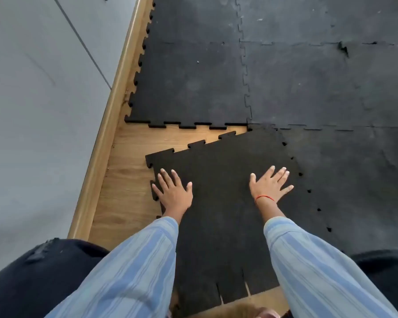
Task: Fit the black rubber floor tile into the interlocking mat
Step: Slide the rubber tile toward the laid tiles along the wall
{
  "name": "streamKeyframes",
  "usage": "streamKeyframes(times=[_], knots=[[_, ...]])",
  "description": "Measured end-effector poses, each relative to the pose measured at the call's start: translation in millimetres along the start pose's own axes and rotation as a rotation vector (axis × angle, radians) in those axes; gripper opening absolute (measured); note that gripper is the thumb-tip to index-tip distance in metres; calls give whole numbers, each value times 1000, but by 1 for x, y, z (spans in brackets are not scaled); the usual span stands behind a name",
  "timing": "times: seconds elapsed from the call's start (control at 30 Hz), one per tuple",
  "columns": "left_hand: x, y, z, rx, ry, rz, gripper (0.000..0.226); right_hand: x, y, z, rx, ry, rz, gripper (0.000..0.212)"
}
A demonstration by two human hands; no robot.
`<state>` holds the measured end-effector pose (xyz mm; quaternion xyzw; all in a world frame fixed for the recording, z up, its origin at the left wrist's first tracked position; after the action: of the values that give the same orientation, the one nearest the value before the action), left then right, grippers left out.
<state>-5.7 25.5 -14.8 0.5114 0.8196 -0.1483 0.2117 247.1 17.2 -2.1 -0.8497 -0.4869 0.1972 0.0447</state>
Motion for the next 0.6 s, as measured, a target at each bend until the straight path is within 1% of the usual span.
streamKeyframes(times=[0.07, 0.13, 0.2, 0.3, 0.37, 0.47, 0.6], knots=[[1, -3, 3, -34, -88, -161, 82, 4, 17, -6, -25, -22, 119, 84], [1, -2, 7, -74, -179, -266, 87, 12, 39, -9, 10, -63, 197, 96], [-6, 2, 12, -74, -223, -288, 90, 16, 50, -8, 2, -90, 183, 109], [-8, 8, 13, -90, -195, -306, 92, 27, 61, -12, -34, -105, 153, 124], [-12, 7, 13, -132, -208, -357, 95, 31, 65, -17, -51, -117, 148, 131], [-16, 7, 15, -172, -223, -415, 98, 34, 69, -19, -64, -117, 140, 136], [-14, 8, 9, -247, -254, -483, 105, 37, 72, -21, -51, -95, 139, 137]])
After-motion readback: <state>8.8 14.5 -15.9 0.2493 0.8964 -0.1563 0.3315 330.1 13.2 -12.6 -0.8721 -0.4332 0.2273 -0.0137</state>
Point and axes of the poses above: each hand's wrist, its own x-axis towards the middle knuckle, its own z-axis out of the palm, y = z × x, the point moved 3 cm from there along x, towards the middle knuckle, and after that the axes turned 12 degrees about -z, right-handed, at the moved point
